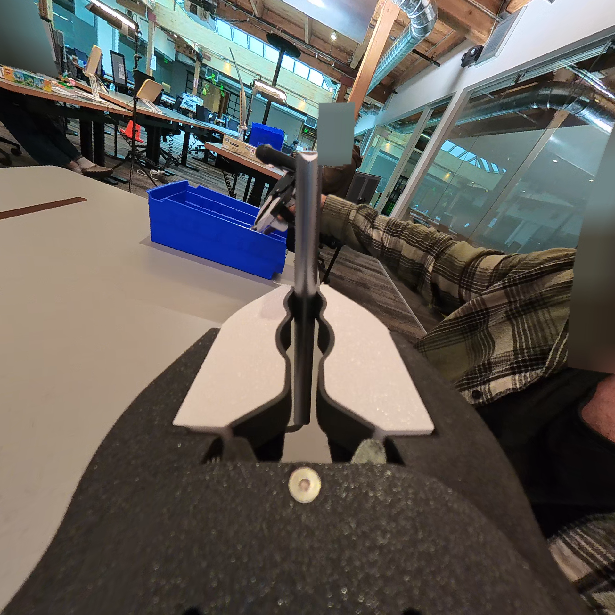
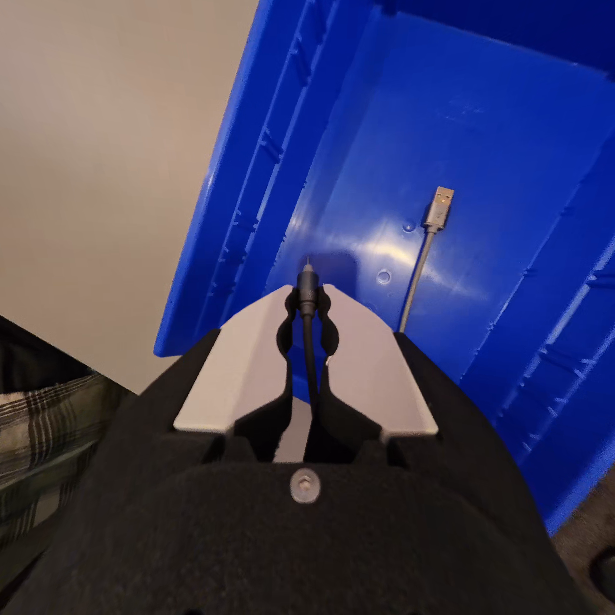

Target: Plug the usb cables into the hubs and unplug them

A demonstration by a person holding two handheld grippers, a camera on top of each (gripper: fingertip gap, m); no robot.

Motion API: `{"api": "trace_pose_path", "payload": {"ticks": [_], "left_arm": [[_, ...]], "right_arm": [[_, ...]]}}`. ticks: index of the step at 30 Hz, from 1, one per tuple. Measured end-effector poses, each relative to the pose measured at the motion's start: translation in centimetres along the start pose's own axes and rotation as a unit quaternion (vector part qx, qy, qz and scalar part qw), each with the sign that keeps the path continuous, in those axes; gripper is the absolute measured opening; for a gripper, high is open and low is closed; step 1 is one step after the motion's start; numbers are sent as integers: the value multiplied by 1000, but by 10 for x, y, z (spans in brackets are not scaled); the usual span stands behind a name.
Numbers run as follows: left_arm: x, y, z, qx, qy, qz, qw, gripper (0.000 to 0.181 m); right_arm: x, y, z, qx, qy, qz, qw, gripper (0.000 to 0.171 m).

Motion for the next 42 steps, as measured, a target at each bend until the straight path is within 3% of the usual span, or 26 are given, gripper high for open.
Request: {"api": "trace_pose_path", "payload": {"ticks": [10, 15, 21, 24, 27, 31, 35, 38, 42], "left_arm": [[-3, -1, -2, -4, 7, -5, 1000, 10], [-4, -2, -3, -2, 8, -7, 1000, 10], [-5, -2, -5, 2, 10, -7, 1000, 10], [-6, -3, -6, 4, 10, -9, 1000, 10], [-7, -5, -6, 2, 11, -10, 1000, 10], [-10, -8, -4, 0, 10, -16, 1000, 10], [-12, -11, -2, -2, 12, -20, 1000, 10], [-14, -13, 0, -4, 10, -24, 1000, 10], [-16, -15, 3, -7, 9, -28, 1000, 10]], "right_arm": [[-11, -3, 15, -7, -19, -30, 999, 19], [-12, 2, 20, -25, -20, -28, 999, 39], [33, 34, 1, -42, -14, 85, 995, 60], [70, 50, -47, -3, 7, 152, 988, 63], [107, 52, -129, 101, 35, 217, 970, 58], [138, 42, -262, 284, 95, 269, 915, 51], [151, 17, -367, 404, 141, 280, 860, 47], [152, -11, -414, 431, 174, 254, 848, 50], [155, -30, -441, 441, 187, 230, 847, 48]]}}
Point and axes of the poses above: each gripper's, where its closed fingertips meet, y back along the fingers, x out of its top, z = x × y across the jaws, the point moved 2 cm from there along y, back along the fingers, and after that the axes turned 11 degrees about z, right-handed, at the moved point
